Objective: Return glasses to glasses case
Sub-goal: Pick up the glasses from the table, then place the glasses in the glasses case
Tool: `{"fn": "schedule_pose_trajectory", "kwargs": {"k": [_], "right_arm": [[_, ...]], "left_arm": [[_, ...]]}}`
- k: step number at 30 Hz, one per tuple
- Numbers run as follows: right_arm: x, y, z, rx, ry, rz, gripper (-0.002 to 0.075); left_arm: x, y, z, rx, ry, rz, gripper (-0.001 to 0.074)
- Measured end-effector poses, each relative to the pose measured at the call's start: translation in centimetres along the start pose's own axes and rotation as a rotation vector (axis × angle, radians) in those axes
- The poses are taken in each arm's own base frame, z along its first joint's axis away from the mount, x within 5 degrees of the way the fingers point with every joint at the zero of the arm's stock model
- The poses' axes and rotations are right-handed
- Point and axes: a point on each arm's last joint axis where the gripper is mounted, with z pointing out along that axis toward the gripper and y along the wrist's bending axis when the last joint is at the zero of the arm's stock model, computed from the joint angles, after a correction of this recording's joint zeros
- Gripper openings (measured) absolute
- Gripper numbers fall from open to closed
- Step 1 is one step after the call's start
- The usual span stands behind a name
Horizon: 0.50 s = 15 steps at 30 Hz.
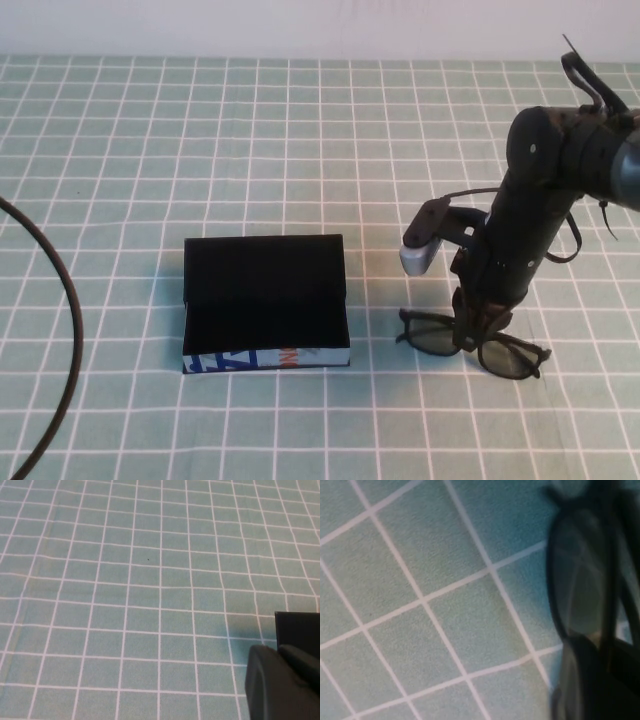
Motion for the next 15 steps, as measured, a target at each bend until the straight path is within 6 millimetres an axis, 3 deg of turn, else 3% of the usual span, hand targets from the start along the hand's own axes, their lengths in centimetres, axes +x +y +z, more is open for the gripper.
{"fn": "schedule_pose_trajectory", "kwargs": {"k": [7,11,15], "right_arm": [[-1.4,-0.4,-2.5,0.034,-0.042,-0.032,0.0020],[-3.3,-0.8,-5.6,0.091,-0.152,-0.052,0.0020],[-5.8,0.6,-8.0,0.105,-0.262,-0.102,0.0020]], "left_arm": [[0.0,0.0,0.0,0.000,0.000,0.000,-0.0001],[0.0,0.0,0.0,0.000,0.000,0.000,-0.0001],[0.0,0.0,0.0,0.000,0.000,0.000,-0.0001]]}}
